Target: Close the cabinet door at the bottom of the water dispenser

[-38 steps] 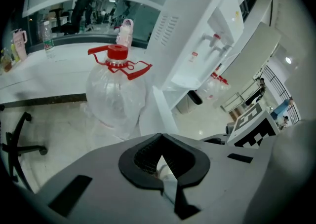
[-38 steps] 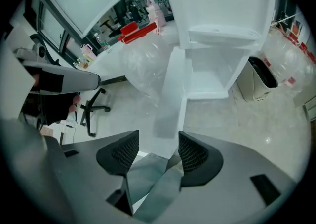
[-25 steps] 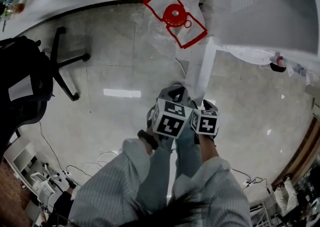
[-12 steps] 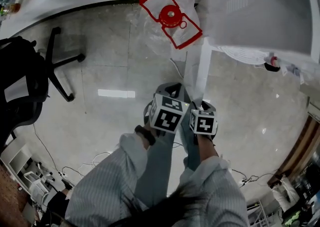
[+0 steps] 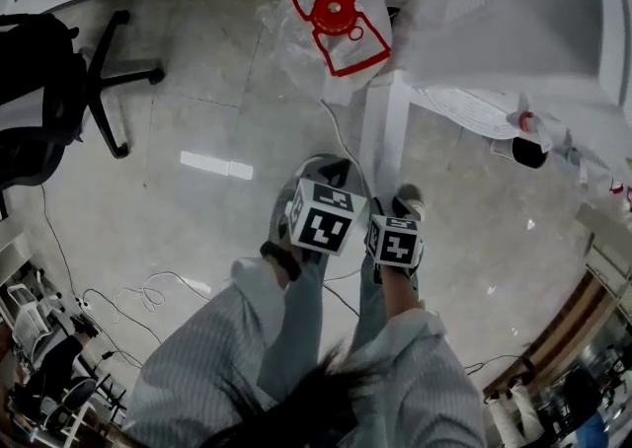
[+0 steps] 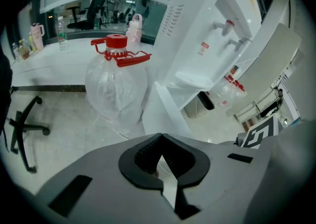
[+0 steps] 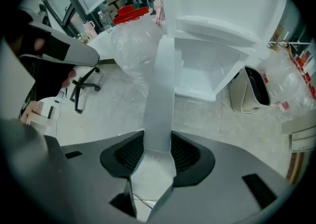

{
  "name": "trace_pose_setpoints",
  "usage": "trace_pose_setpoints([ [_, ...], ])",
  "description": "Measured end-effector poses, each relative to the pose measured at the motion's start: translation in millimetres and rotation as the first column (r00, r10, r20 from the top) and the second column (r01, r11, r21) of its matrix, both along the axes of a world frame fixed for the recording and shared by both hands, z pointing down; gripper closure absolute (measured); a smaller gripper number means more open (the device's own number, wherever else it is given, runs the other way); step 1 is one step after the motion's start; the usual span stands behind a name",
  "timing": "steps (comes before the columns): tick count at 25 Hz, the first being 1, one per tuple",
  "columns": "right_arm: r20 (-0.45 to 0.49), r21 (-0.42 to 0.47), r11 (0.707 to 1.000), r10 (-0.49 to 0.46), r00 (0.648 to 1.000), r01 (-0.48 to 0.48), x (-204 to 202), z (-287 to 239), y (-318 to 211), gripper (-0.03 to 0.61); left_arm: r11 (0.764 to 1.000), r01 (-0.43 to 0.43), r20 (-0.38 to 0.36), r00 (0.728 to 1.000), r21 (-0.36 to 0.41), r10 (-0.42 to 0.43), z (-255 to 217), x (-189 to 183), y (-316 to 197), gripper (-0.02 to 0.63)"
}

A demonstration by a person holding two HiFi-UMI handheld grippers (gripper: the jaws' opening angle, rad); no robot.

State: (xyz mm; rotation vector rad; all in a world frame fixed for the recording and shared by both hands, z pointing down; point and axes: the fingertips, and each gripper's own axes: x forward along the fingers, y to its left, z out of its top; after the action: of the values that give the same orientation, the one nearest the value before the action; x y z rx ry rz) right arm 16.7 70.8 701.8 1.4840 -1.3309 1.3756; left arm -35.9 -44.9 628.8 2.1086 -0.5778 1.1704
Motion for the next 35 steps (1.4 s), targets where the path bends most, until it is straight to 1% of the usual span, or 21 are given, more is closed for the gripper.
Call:
trace_pose_setpoints([
  [2,-0.011,0.005,0.999,-0.048,0.999,0.049,21,1,5,0.41,0.998,0.07,-0.003,0.998,-0.001,-0.07,2,11,11,0.603],
  [4,-0.02,0.007,0.995,-0.095,0.995,0.095,41,3,11,0.413,0.993,0.114,0.001,0.994,-0.013,-0.114,6,20,27,0.603],
  [8,-0.058,0.033,0.981,-0.187,0.981,0.189,85,2,21,0.413,0.99,0.136,-0.001,0.991,-0.029,-0.136,15,50,55,0.603],
  [11,-0.077,0.048,0.971,-0.232,0.97,0.236,113,2,23,0.411,0.985,0.171,-0.004,0.985,-0.03,-0.171,19,73,61,0.603],
  [15,-0.078,0.065,0.953,-0.29,0.954,0.295,138,1,19,0.411,0.973,0.229,-0.012,0.973,-0.018,-0.23,22,99,61,0.603],
  [19,-0.081,0.077,0.943,-0.317,0.945,0.323,161,2,18,0.411,0.957,0.289,-0.033,0.957,-0.014,-0.29,17,116,65,0.603],
  [25,-0.1,0.085,0.942,-0.315,0.944,0.324,190,6,13,0.411,0.928,0.374,-0.09,0.924,0.001,-0.372,5,130,62,0.603],
  [28,-0.104,0.079,0.947,-0.302,0.948,0.31,201,9,13,0.411,0.919,0.394,-0.099,0.915,0.003,-0.392,5,132,65,0.603],
  [30,-0.112,0.078,0.944,-0.311,0.944,0.32,208,9,11,0.411,0.912,0.411,-0.106,0.906,-0.003,-0.409,5,132,67,0.603],
  [35,-0.141,0.076,0.948,-0.297,0.945,0.309,226,8,3,0.411,0.891,0.453,-0.104,0.886,-0.02,-0.453,7,122,72,0.603],
])
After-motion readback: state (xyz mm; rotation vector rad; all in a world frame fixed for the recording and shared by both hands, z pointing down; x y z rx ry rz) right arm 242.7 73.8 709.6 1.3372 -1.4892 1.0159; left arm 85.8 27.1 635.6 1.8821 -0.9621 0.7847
